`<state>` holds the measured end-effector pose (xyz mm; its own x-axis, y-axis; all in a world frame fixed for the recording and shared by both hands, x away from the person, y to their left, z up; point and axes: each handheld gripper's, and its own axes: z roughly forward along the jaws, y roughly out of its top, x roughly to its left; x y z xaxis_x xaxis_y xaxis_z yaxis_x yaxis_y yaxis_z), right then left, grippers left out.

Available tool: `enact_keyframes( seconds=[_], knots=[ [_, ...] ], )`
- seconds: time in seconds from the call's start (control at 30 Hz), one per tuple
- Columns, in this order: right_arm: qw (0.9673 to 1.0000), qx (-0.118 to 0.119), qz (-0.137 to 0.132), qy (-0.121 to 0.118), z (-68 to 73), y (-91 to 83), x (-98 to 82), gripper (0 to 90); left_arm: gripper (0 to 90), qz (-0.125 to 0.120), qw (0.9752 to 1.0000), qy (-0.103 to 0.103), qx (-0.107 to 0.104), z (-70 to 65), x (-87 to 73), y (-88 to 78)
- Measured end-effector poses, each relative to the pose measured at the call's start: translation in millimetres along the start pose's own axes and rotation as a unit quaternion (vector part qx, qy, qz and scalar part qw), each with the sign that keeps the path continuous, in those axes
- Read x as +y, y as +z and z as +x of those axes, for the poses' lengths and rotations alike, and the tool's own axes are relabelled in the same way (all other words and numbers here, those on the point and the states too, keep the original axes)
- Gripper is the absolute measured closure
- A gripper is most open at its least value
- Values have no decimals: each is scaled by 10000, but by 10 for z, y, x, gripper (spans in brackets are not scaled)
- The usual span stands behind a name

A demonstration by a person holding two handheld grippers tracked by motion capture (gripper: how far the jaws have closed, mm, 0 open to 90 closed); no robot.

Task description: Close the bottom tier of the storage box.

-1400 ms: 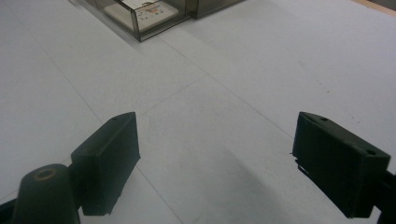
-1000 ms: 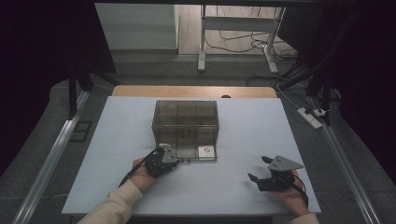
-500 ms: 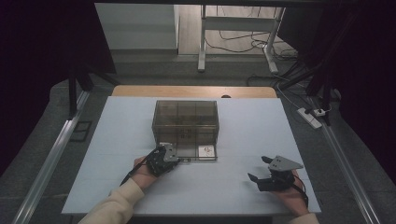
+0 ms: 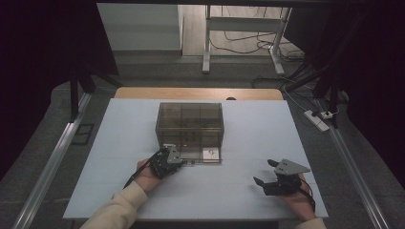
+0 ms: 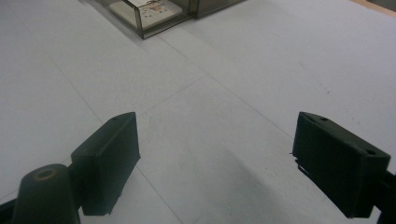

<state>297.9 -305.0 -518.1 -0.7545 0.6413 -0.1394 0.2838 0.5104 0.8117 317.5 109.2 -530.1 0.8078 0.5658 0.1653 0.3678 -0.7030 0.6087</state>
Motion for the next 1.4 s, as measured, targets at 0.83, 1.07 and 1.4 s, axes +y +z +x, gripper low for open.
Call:
enact_keyframes(
  seconds=[0.83,1.07,1.4],
  knots=[
    [10000,7,-36,-1,-2,-1,7,146,887,12,9999,-109,131,80,53,96],
    [10000,-7,-52,8,0,-5,11,146,886,-11,9998,-178,129,131,65,120],
    [10000,2,-65,2,1,1,13,146,887,-101,9996,-246,132,203,85,140]
  ],
)
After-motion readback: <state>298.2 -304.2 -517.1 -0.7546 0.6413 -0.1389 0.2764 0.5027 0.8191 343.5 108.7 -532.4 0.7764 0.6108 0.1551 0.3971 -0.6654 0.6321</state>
